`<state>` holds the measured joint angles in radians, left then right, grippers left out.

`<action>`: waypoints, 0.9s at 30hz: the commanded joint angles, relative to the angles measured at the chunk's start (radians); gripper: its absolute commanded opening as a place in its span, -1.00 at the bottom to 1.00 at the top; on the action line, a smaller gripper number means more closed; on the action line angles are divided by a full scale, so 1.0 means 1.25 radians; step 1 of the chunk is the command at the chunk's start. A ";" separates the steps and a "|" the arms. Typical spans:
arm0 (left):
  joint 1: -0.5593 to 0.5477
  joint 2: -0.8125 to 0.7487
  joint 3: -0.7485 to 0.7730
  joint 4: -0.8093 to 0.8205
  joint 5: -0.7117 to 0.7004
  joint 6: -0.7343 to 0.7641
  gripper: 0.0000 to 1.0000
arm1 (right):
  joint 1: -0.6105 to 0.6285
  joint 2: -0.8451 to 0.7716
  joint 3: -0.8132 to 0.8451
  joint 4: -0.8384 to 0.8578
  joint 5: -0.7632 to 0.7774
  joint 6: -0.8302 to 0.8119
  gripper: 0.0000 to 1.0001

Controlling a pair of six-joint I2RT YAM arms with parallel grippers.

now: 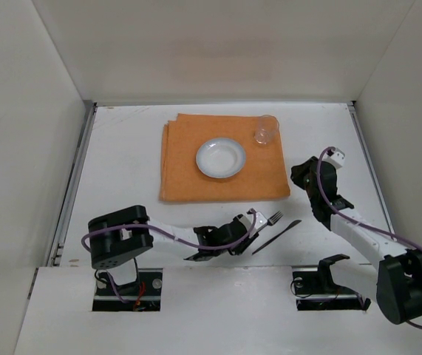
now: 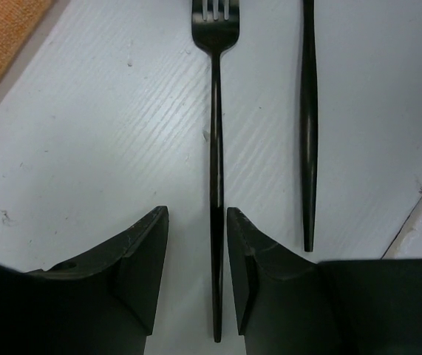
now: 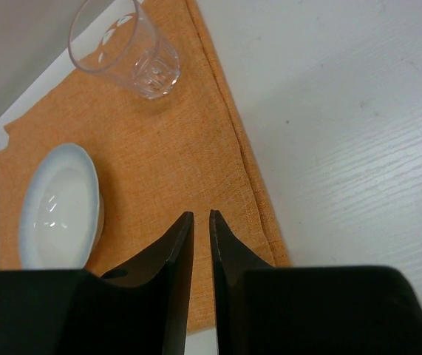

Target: Set the dinner table for one person

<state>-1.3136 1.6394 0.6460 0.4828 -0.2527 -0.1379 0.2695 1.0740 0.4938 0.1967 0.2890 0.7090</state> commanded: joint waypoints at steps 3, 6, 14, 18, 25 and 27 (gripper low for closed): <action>0.002 0.021 0.044 0.031 0.034 0.022 -0.31 | -0.001 0.006 0.005 0.060 -0.024 0.008 -0.59; 0.004 0.048 0.061 0.026 0.032 0.031 -0.40 | -0.003 -0.004 0.001 0.060 -0.025 0.011 -0.55; -0.012 0.053 0.059 0.031 -0.011 0.049 -0.89 | -0.014 -0.043 -0.011 0.060 -0.021 0.017 -0.17; -0.016 -0.042 0.040 0.025 -0.063 0.049 -0.93 | -0.032 -0.076 -0.029 0.060 -0.004 0.039 0.09; 0.013 -0.247 0.022 0.003 -0.171 0.027 -0.93 | -0.070 -0.143 -0.064 0.060 0.035 0.054 0.32; 0.039 -0.310 0.019 -0.018 -0.215 0.009 -0.92 | -0.070 -0.138 -0.064 0.060 0.034 0.055 0.33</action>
<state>-1.2995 1.3533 0.6788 0.4580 -0.4026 -0.1017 0.1879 0.9131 0.4210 0.2180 0.3035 0.7643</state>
